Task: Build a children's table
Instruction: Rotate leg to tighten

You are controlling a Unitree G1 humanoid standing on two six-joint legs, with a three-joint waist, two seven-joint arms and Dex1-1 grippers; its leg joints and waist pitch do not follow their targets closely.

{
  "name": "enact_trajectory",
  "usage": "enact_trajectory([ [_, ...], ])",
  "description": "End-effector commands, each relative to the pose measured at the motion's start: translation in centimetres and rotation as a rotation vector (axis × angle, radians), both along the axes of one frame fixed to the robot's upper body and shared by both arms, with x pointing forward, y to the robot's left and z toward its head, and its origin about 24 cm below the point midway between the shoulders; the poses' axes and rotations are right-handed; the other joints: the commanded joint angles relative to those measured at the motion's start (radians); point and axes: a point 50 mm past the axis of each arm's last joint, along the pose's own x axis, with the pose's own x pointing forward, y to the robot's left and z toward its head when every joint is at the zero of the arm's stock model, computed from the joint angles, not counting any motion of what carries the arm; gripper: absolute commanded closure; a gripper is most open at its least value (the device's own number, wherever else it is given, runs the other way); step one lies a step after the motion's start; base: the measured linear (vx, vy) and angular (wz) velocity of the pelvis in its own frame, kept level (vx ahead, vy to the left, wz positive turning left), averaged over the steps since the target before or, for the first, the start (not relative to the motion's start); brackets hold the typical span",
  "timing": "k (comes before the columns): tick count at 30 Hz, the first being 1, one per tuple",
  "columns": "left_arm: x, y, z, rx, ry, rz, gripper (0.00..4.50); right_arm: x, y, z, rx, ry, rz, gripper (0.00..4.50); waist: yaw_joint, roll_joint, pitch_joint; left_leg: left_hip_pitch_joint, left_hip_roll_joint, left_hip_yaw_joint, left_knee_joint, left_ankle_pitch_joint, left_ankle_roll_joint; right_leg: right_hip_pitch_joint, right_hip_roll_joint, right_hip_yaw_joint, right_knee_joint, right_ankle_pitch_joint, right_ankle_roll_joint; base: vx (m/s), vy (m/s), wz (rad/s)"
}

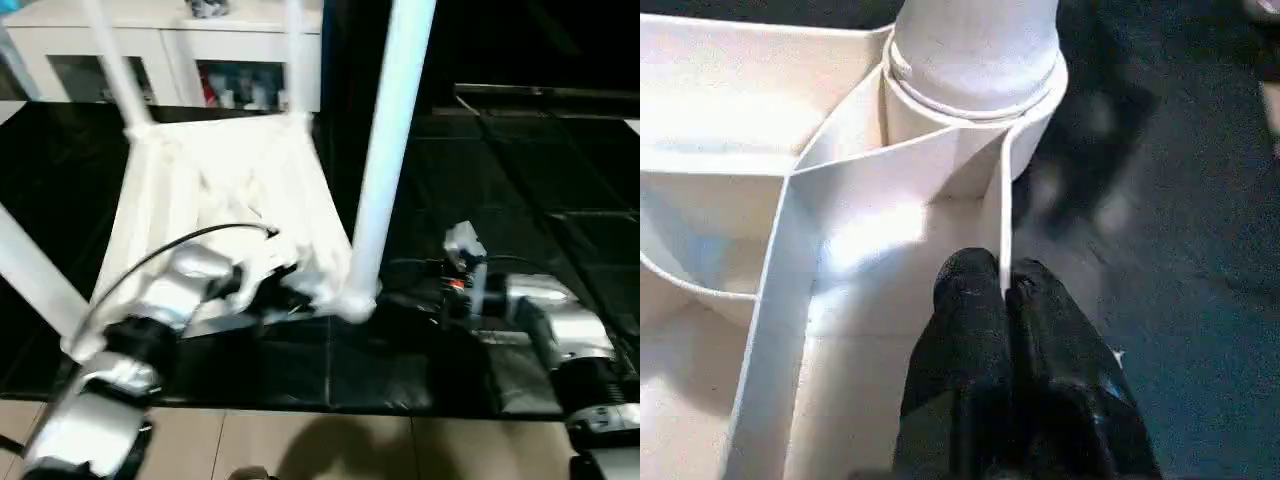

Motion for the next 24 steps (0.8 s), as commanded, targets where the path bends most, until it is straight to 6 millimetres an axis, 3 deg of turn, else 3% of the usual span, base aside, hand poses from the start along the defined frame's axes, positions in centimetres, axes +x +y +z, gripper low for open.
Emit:
enact_trajectory([
  [1, -0.7, -1.2, 0.5, 0.005, 0.008, -0.16, 4.5, 0.1, 0.4, 0.7, -0.015, -0.033, 0.076, 0.05, -0.001, 0.003, -0.078, 0.011, 0.056, -0.011, -0.062, -0.143, 0.072, 0.06, -0.084, 0.072, -0.055, -0.213, -0.187, 0.0, 0.0, 0.0],
  [5, -1.1, -0.9, 0.5, 0.043, 0.021, -0.256, 4.5, -0.2, 1.1, 1.0, 0.013, 0.004, 0.198, 0.05, 0.007, 0.005, -0.079, 0.013, 0.059, -0.012, -0.062, -0.144, 0.07, 0.059, -0.083, 0.073, -0.053, -0.208, -0.192, 0.0, 0.0, 0.0],
  [6, -1.2, -0.9, 0.5, 0.049, 0.021, -0.275, 4.5, -0.3, 1.4, 0.9, 0.016, 0.011, 0.229, 0.31, 0.007, 0.005, -0.079, 0.013, 0.059, -0.012, -0.062, -0.145, 0.07, 0.059, -0.083, 0.073, -0.053, -0.205, -0.193, 0.0, 0.0, 0.0],
  [12, -1.2, -1.0, 0.6, 0.058, 0.011, -0.31, 4.5, -0.3, 2.7, 0.5, 0.011, 0.019, 0.315, 0.68, 0.015, 0.004, -0.079, 0.012, 0.06, -0.012, -0.063, -0.163, 0.049, 0.06, -0.087, 0.074, -0.053, -0.226, -0.192, 0.0, 0.0, 0.0],
  [19, -1.0, -1.3, 0.5, 0.051, -0.006, -0.301, 4.5, -0.1, 3.6, 0.1, -0.012, 0.018, 0.351, 1.37, 0.01, 0.003, -0.078, 0.008, 0.058, -0.014, -0.063, -0.164, 0.043, 0.062, -0.087, 0.073, -0.055, -0.265, -0.173, 0.0, 0.0, 0.0],
  [24, -1.0, -1.2, 0.5, 0.051, -0.007, -0.301, 4.5, -0.1, 3.8, 0.1, -0.006, 0.029, 0.37, 1.6, 0.008, 0.005, -0.079, 0.01, 0.06, -0.014, -0.063, -0.167, 0.046, 0.06, -0.085, 0.073, -0.055, -0.254, -0.18, 0.0, 0.0, 0.0],
])
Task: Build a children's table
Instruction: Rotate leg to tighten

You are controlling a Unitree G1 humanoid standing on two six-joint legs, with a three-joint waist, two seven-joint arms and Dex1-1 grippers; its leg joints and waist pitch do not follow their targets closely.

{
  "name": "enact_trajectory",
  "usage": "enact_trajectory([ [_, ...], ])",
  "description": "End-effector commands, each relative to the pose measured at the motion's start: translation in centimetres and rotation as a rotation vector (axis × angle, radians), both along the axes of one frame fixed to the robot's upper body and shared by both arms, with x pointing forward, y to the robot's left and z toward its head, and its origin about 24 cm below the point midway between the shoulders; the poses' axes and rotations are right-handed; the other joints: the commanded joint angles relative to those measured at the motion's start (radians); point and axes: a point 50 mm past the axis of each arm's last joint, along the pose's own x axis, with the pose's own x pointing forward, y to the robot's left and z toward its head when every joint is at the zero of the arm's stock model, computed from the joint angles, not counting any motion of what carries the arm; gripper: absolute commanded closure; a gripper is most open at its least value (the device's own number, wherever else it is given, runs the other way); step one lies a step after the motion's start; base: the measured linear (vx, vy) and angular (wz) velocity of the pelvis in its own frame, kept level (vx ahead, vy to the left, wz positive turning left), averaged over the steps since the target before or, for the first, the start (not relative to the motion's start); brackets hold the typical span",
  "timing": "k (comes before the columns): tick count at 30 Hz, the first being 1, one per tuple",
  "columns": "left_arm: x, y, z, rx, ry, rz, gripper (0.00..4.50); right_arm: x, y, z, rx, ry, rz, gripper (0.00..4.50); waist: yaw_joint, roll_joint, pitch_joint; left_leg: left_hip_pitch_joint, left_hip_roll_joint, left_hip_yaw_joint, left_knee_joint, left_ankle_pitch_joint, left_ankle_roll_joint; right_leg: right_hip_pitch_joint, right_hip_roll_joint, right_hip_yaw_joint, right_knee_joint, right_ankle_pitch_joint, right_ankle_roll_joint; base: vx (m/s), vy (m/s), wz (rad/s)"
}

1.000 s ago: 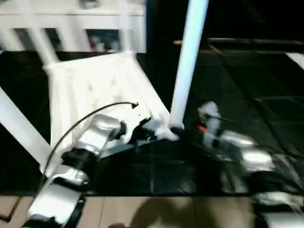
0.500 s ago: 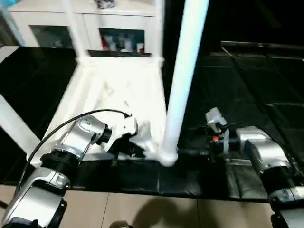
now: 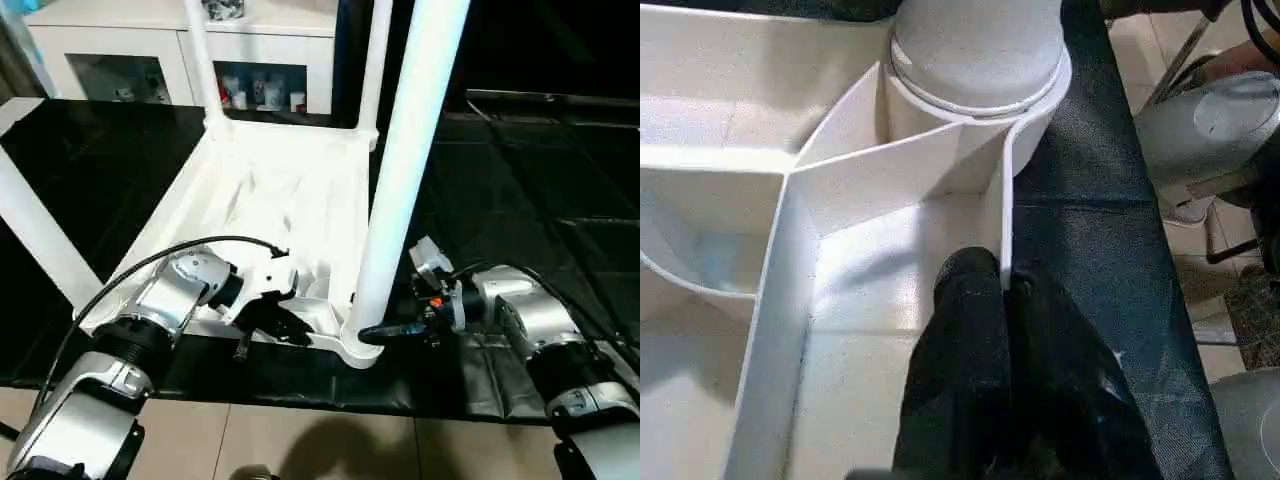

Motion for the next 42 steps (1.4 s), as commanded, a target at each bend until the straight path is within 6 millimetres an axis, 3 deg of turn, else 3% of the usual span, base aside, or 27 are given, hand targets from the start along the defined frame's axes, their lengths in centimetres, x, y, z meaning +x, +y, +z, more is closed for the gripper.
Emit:
enact_trajectory([
  [1, 0.1, -0.8, 0.4, 0.01, -0.017, -0.061, 4.5, 0.4, 0.2, 0.7, -0.004, -0.024, 0.019, 1.73, -0.007, 0.006, -0.08, 0.01, 0.058, -0.014, -0.068, -0.165, 0.048, 0.057, -0.084, 0.072, -0.059, -0.248, -0.182, 0.0, 0.0, 0.0],
  [5, 0.2, -0.8, 0.4, 0.01, -0.029, -0.049, 4.5, 0.4, 0.3, 0.8, 0.004, -0.02, 0.033, 2.05, -0.006, 0.005, -0.08, 0.01, 0.058, -0.014, -0.068, -0.166, 0.049, 0.058, -0.084, 0.072, -0.058, -0.235, -0.186, 0.0, 0.0, 0.0],
  [11, 0.7, -1.0, 0.5, 0.0, -0.055, -0.008, 4.5, 0.2, 0.3, 0.5, 0.014, -0.004, 0.052, 2.38, -0.005, 0.005, -0.075, 0.013, 0.057, -0.014, -0.068, -0.205, 0.036, 0.055, -0.085, 0.072, -0.066, -0.309, -0.168, 0.0, 0.0, 0.0],
  [19, 0.9, -0.9, 0.5, -0.014, -0.053, 0.029, 4.5, -0.2, 0.2, 0.1, 0.025, 0.024, 0.054, 2.43, -0.004, 0.006, -0.077, 0.011, 0.058, -0.016, -0.068, -0.202, 0.038, 0.054, -0.085, 0.072, -0.064, -0.305, -0.167, 0.0, 0.0, 0.0],
  [20, 0.9, -0.9, 0.4, -0.024, -0.05, 0.046, 4.5, -0.4, 0.2, 0.0, 0.032, 0.032, 0.052, 2.43, -0.004, 0.012, -0.077, 0.011, 0.058, -0.017, -0.068, -0.204, 0.036, 0.055, -0.085, 0.072, -0.063, -0.303, -0.169, 0.0, 0.0, 0.0],
  [25, 1.2, -1.3, 0.5, -0.071, -0.041, 0.12, 4.5, -1.1, 0.4, -0.5, 0.075, 0.058, 0.027, 2.43, 0.002, 0.008, -0.079, 0.013, 0.059, -0.014, -0.066, -0.194, 0.041, 0.055, -0.085, 0.075, -0.062, -0.277, -0.176, 0.0, 0.0, 0.0],
  [29, 1.5, -1.8, 0.6, -0.098, -0.04, 0.158, 4.5, -1.4, 0.7, -0.7, 0.111, 0.069, -0.014, 2.43, 0.008, 0.005, -0.077, 0.009, 0.056, -0.015, -0.066, -0.195, 0.041, 0.056, -0.086, 0.073, -0.066, -0.313, -0.16, 0.0, 0.0, 0.0],
  [35, 1.7, -3.2, 0.7, -0.137, -0.037, 0.224, 4.5, -1.7, 1.4, -1.6, 0.141, 0.095, -0.144, 2.43, 0.009, 0.005, -0.072, 0.015, 0.054, -0.015, -0.069, -0.218, 0.03, 0.052, -0.087, 0.071, -0.08, -0.399, -0.127, 0.0, 0.0, 0.0],
  [36, 1.8, -3.4, 0.7, -0.141, -0.038, 0.239, 4.5, -1.7, 1.6, -1.8, 0.144, 0.097, -0.178, 2.43, 0.004, 0.004, -0.071, 0.011, 0.052, -0.018, -0.071, -0.227, 0.025, 0.056, -0.088, 0.067, -0.083, -0.436, -0.109, 0.0, 0.0, 0.0],
  [41, 2.2, -4.2, 0.9, -0.148, -0.045, 0.296, 4.5, -1.5, 2.4, -2.5, 0.131, 0.073, -0.3, 2.43, -0.019, 0.003, -0.068, 0.008, 0.047, -0.021, -0.073, -0.241, 0.02, 0.057, -0.087, 0.062, -0.09, -0.462, -0.091, 0.0, 0.0, 0.0],
  [42, 2.2, -4.2, 0.9, -0.148, -0.045, 0.296, 4.5, -1.5, 2.4, -2.5, 0.131, 0.073, -0.3, 2.43, -0.032, 0.002, -0.067, 0.006, 0.042, -0.021, -0.072, -0.246, 0.022, 0.059, -0.086, 0.059, -0.095, -0.483, -0.078, 0.0, 0.0, 0.0],
])
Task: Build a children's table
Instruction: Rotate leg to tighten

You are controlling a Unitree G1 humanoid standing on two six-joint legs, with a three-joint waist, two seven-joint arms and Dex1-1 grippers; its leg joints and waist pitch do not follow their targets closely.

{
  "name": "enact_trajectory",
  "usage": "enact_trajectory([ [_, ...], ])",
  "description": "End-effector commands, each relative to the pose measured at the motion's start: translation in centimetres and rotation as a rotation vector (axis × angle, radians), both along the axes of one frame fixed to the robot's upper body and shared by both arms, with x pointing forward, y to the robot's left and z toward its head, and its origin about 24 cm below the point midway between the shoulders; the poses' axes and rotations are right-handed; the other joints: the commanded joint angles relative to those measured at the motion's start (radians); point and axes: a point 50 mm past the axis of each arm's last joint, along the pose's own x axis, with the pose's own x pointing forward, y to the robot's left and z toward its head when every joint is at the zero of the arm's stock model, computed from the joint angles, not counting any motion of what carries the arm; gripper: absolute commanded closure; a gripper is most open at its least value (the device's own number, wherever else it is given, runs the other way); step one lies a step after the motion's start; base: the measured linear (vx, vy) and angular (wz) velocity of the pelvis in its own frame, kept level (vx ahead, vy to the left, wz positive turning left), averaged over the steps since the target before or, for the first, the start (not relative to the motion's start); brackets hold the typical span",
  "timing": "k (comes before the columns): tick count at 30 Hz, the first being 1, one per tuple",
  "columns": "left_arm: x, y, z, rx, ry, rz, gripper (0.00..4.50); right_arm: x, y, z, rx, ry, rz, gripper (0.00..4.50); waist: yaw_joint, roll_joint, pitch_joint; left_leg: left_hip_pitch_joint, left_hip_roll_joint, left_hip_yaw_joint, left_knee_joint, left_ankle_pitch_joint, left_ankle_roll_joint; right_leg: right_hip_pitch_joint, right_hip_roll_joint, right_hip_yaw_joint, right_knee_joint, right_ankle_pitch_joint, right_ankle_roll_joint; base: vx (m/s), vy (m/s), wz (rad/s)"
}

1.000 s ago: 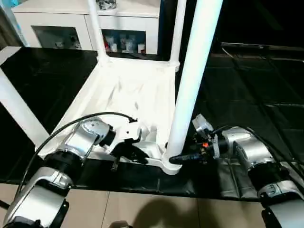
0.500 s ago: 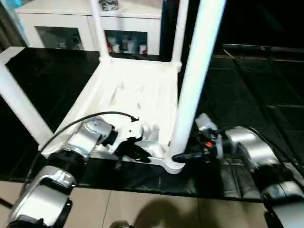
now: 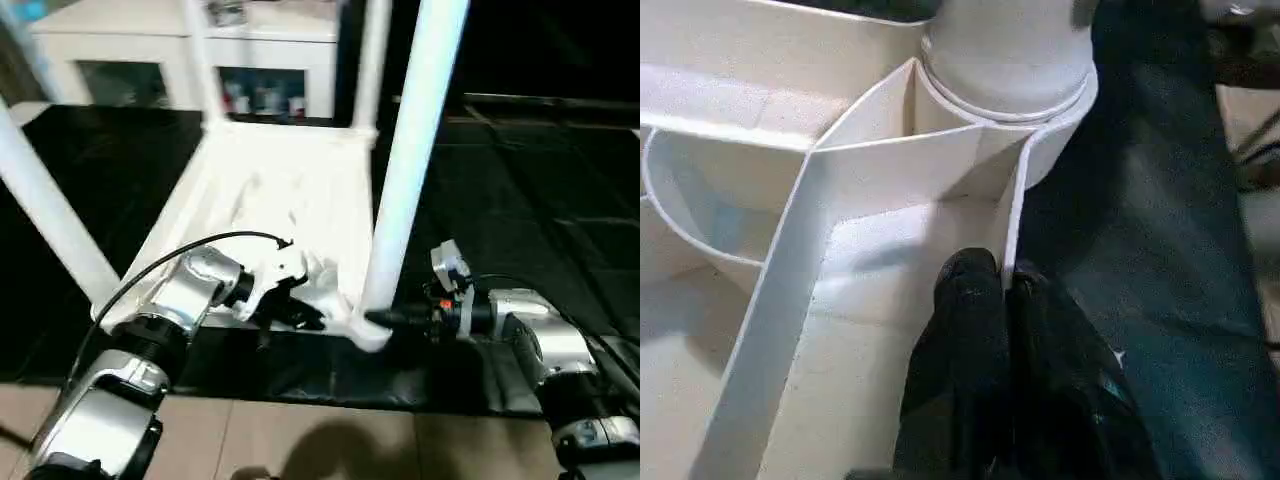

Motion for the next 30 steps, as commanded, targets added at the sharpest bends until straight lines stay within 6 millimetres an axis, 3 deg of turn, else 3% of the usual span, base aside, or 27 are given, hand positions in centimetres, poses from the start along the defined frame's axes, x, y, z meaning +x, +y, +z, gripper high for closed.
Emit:
enact_trajectory([
  [1, 1.0, -2.4, 2.0, -0.077, -0.088, 0.048, 4.5, -0.7, 3.7, -1.2, 0.025, 0.06, 0.061, 2.43, -0.006, -0.005, -0.064, -0.001, 0.041, -0.021, -0.077, -0.238, 0.027, 0.056, -0.084, 0.059, -0.103, -0.479, -0.082, 0.0, 0.0, 0.0],
  [11, 1.7, -3.2, 2.2, -0.072, -0.101, 0.185, 4.5, 0.7, 5.6, -2.1, -0.089, 0.091, -0.185, 2.46, -0.045, 0.001, -0.058, 0.006, 0.037, -0.024, -0.08, -0.276, 0.025, 0.049, -0.079, 0.051, -0.117, -0.535, -0.064, 0.0, 0.0, 0.0],
  [12, 1.7, -3.4, 2.2, -0.073, -0.101, 0.197, 4.5, 0.9, 5.9, -2.1, -0.093, 0.099, -0.21, 2.46, -0.058, 0.001, -0.055, 0.0, 0.035, -0.029, -0.082, -0.301, 0.017, 0.054, -0.079, 0.045, -0.12, -0.561, -0.055, 0.0, 0.0, 0.0],
  [16, 2.1, -3.9, 2.2, -0.079, -0.109, 0.262, 4.5, 2.1, 7.2, -2.3, -0.116, 0.128, -0.35, 2.47, -0.08, 0.007, -0.056, 0.0, 0.037, -0.038, -0.086, -0.345, 0.006, 0.058, -0.082, 0.036, -0.127, -0.555, -0.044, 0.0, 0.0, 0.0],
  [18, 2.3, -4.3, 2.4, -0.082, -0.12, 0.293, 4.5, 2.9, 8.1, -2.2, -0.118, 0.138, -0.426, 2.47, -0.093, 0.007, -0.055, 0.009, 0.036, -0.037, -0.085, -0.363, 0.008, 0.051, -0.082, 0.039, -0.129, -0.543, -0.062, 0.0, 0.0, 0.0],
  [20, 2.6, -4.7, 2.5, -0.09, -0.132, 0.324, 4.5, 3.7, 8.6, -2.0, -0.132, 0.157, -0.538, 2.48, -0.106, 0.009, -0.056, 0.002, 0.036, -0.039, -0.086, -0.363, 0.007, 0.055, -0.082, 0.038, -0.124, -0.524, -0.073, 0.0, 0.0, 0.0],
  [23, 2.6, -5.3, 2.6, -0.098, -0.134, 0.335, 4.5, 4.4, 9.1, -1.8, -0.139, 0.183, -0.632, 2.48, -0.109, 0.002, -0.058, 0.004, 0.034, -0.033, -0.084, -0.331, 0.016, 0.05, -0.083, 0.047, -0.122, -0.493, -0.089, 0.0, 0.0, 0.0],
  [27, 2.5, -5.4, 2.6, -0.098, -0.134, 0.338, 4.5, 4.5, 9.3, -1.7, -0.139, 0.172, -0.627, 2.48, -0.099, 0.002, -0.065, -0.003, 0.035, -0.026, -0.083, -0.243, 0.041, 0.056, -0.082, 0.059, -0.106, -0.386, -0.121, 0.0, 0.0, 0.0],
  [30, 2.5, -5.4, 2.6, -0.098, -0.134, 0.338, 4.5, 4.5, 9.3, -1.7, -0.139, 0.172, -0.627, 2.48, -0.089, 0.001, -0.065, -0.001, 0.036, -0.019, -0.081, -0.202, 0.052, 0.054, -0.081, 0.064, -0.096, -0.328, -0.152, 0.0, 0.0, 0.0],
])
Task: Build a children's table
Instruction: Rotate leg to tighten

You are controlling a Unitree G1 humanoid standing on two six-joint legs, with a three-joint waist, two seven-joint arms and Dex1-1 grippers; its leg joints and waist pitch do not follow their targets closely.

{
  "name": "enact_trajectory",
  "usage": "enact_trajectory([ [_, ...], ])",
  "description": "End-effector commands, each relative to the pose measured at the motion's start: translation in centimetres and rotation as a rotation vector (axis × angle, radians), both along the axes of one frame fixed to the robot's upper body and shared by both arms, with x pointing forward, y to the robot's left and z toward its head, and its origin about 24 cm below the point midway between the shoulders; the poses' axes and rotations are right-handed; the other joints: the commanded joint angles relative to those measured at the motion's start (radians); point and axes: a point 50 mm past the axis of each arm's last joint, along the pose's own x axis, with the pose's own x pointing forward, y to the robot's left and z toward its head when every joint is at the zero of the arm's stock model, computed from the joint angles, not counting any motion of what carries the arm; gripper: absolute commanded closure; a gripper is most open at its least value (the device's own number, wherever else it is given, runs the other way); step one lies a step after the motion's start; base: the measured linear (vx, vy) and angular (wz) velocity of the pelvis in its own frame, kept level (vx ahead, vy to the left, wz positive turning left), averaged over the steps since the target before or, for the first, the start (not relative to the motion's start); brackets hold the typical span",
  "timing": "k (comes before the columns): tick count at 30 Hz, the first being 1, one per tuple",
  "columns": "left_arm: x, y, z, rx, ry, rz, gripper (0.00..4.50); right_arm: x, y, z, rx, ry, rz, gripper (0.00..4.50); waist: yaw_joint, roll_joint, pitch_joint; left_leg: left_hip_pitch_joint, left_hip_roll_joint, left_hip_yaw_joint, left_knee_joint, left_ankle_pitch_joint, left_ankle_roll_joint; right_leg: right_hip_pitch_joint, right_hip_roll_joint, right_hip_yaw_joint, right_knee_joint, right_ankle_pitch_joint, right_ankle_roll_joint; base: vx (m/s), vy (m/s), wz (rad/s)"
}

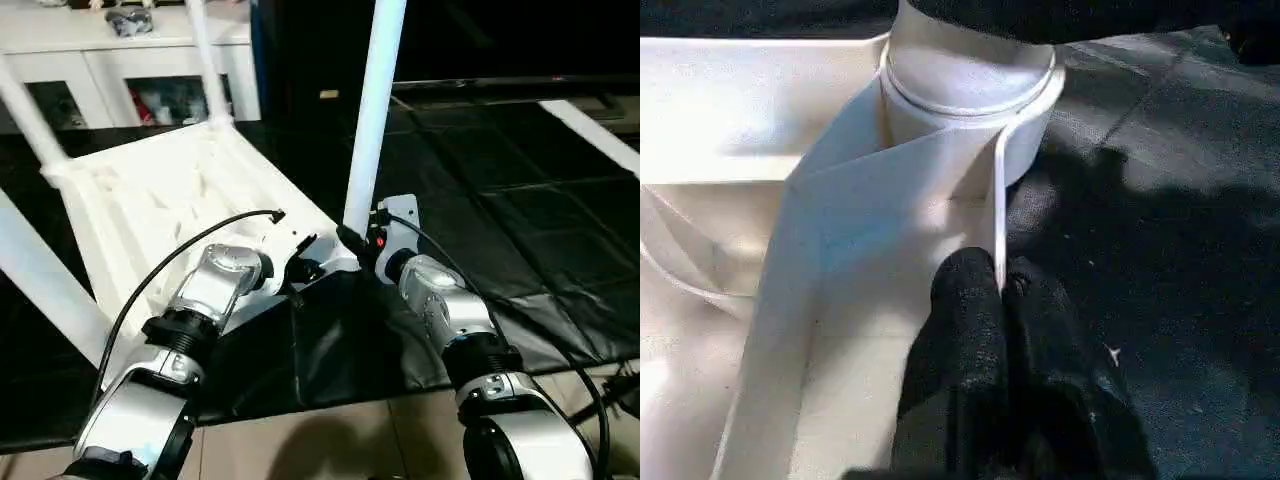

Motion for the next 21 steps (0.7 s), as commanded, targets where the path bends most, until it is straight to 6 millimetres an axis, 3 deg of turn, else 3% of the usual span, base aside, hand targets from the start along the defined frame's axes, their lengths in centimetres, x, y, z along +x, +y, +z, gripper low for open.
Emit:
enact_trajectory([
  [1, -0.03, -3.82, 2.35, -0.104, -0.06, -0.139, 4.5, -1.41, 2.07, -2.59, 0.013, 0.148, 0.056, 2.48, 0.015, 0.0, -0.063, -0.004, 0.038, -0.014, -0.071, -0.194, 0.058, 0.058, -0.081, 0.069, -0.079, -0.334, -0.149, 0.0, 0.0, 0.0],
  [4, -0.03, -3.82, 2.35, -0.104, -0.06, -0.139, 4.5, -1.41, 2.07, -2.59, 0.013, 0.148, 0.056, 2.48, 0.02, 0.001, -0.064, -0.005, 0.04, -0.014, -0.072, -0.174, 0.059, 0.061, -0.08, 0.069, -0.077, -0.325, -0.149, 0.0, 0.0, 0.0],
  [10, -0.03, -3.82, 2.35, -0.104, -0.06, -0.139, 4.5, -1.41, 2.07, -2.59, 0.013, 0.148, 0.056, 2.48, 0.018, 0.003, -0.062, -0.002, 0.042, -0.016, -0.075, -0.212, 0.045, 0.059, -0.08, 0.07, -0.081, -0.353, -0.146, 0.0, 0.0, 0.0],
  [21, -0.03, -3.82, 2.35, -0.104, -0.06, -0.139, 4.5, -1.41, 2.07, -2.59, 0.013, 0.148, 0.056, 2.48, 0.018, 0.001, -0.061, -0.002, 0.04, -0.015, -0.076, -0.215, 0.044, 0.058, -0.08, 0.07, -0.083, -0.372, -0.138, 0.0, 0.0, 0.0],
])
